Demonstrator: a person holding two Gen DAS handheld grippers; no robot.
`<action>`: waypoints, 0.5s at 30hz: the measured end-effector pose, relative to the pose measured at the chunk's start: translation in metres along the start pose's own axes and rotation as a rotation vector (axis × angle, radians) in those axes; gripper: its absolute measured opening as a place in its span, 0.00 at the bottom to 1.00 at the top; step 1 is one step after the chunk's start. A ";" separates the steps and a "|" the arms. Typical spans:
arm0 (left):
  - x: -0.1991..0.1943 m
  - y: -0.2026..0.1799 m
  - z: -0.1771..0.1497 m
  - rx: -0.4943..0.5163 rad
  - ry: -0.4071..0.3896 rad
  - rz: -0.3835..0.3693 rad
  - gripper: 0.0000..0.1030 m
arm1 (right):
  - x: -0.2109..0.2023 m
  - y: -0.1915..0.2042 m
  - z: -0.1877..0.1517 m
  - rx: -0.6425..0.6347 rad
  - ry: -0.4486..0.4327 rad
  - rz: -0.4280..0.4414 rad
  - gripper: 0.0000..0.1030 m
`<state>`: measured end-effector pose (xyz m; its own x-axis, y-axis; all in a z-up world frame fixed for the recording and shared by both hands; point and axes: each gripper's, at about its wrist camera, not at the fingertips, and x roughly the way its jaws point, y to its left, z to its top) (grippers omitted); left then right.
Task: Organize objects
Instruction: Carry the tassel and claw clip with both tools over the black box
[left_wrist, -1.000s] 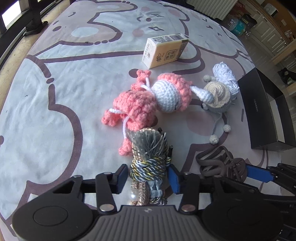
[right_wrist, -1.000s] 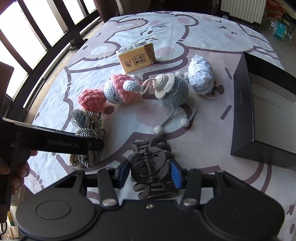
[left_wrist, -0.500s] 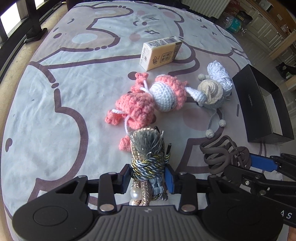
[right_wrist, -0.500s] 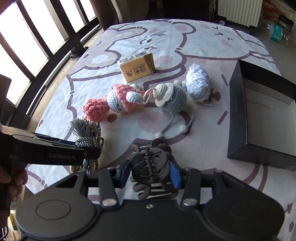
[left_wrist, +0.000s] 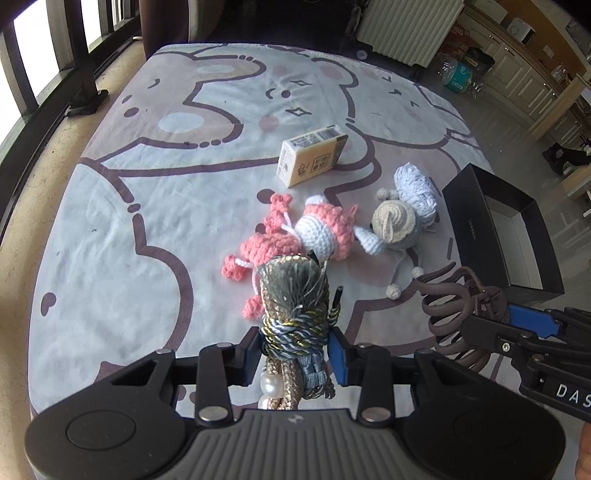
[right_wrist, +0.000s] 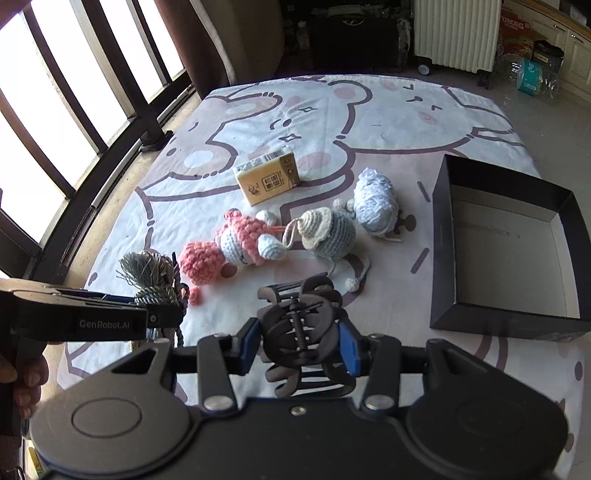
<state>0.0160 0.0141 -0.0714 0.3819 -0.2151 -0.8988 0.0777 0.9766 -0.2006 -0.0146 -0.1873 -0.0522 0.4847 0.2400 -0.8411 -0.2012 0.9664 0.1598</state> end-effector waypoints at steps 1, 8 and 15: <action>-0.004 -0.001 0.001 0.001 -0.008 -0.003 0.39 | -0.004 -0.001 0.001 0.005 -0.011 -0.003 0.45; -0.029 -0.013 0.009 0.018 -0.060 -0.015 0.39 | -0.028 -0.009 0.011 0.040 -0.074 -0.035 0.45; -0.049 -0.026 0.018 0.045 -0.087 -0.003 0.39 | -0.049 -0.016 0.021 0.044 -0.119 -0.075 0.45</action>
<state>0.0121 -0.0011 -0.0148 0.4604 -0.2187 -0.8604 0.1198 0.9756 -0.1839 -0.0172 -0.2124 -0.0023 0.5953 0.1740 -0.7845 -0.1250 0.9844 0.1235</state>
